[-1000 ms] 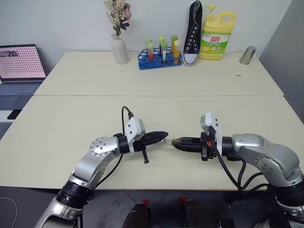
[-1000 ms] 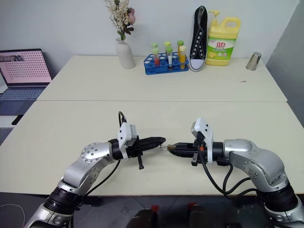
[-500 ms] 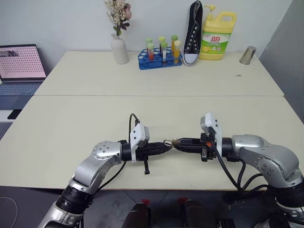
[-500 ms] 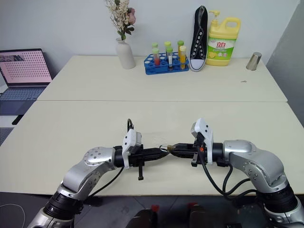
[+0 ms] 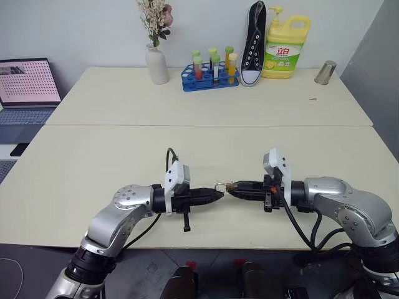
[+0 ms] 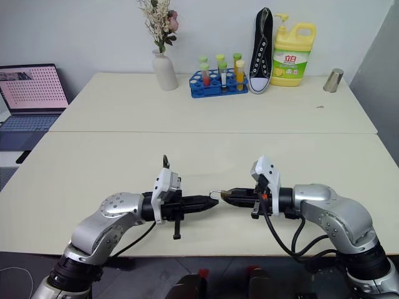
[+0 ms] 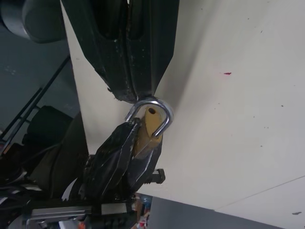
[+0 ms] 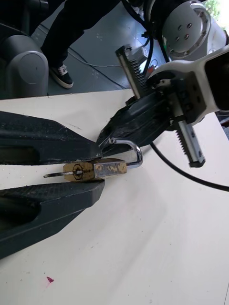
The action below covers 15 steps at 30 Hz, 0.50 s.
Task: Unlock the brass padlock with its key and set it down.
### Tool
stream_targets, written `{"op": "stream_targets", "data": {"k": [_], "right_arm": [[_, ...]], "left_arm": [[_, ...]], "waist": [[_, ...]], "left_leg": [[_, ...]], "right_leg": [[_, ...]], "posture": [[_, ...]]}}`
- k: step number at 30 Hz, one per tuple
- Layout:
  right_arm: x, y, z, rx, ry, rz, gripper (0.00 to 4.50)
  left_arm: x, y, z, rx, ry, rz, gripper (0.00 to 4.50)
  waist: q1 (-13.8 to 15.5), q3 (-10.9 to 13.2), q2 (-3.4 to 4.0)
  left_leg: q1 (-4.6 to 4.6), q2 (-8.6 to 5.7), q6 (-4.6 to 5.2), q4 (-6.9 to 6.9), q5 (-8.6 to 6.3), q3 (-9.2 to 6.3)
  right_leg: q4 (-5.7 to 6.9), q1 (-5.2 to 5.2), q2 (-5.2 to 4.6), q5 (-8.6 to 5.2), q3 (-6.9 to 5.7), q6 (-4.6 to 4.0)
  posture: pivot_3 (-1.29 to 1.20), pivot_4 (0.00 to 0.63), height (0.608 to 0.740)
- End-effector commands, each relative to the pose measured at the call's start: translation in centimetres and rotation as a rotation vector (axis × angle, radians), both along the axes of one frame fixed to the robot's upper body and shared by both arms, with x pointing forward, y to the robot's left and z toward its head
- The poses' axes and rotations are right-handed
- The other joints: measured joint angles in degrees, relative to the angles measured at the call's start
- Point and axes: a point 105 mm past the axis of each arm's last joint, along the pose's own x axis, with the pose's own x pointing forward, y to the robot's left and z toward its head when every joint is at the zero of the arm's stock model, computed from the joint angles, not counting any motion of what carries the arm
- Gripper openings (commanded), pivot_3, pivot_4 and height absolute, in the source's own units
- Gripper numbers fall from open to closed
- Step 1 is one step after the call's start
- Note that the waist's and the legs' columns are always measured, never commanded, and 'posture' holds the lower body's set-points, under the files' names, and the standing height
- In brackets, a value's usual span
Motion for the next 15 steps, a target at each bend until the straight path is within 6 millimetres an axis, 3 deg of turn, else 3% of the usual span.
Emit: {"op": "stream_targets", "data": {"k": [1,15], "right_arm": [[-0.45,0.35,0.78,0.015,-0.041,0.031,0.14],[-0.47,0.41,0.61,0.013,-0.038,0.037,0.14]], "left_arm": [[-0.94,-0.08,1.61,-0.042,-0.002,-0.034,0.00],[-0.27,-0.31,2.30,-0.070,-0.006,0.008,0.00]], "waist": [[0.0,0.0,0.00],[0.0,0.0,0.00]], "left_leg": [[0.00,0.01,0.00,0.00,0.00,0.00],[0.00,0.01,0.00,0.00,0.00,0.00]], "right_leg": [[0.00,0.00,0.00,0.00,0.00,0.00],[-0.01,0.00,0.00,0.00,0.00,0.00]], "posture": [[0.00,0.150,0.740],[0.00,0.150,0.740]]}}
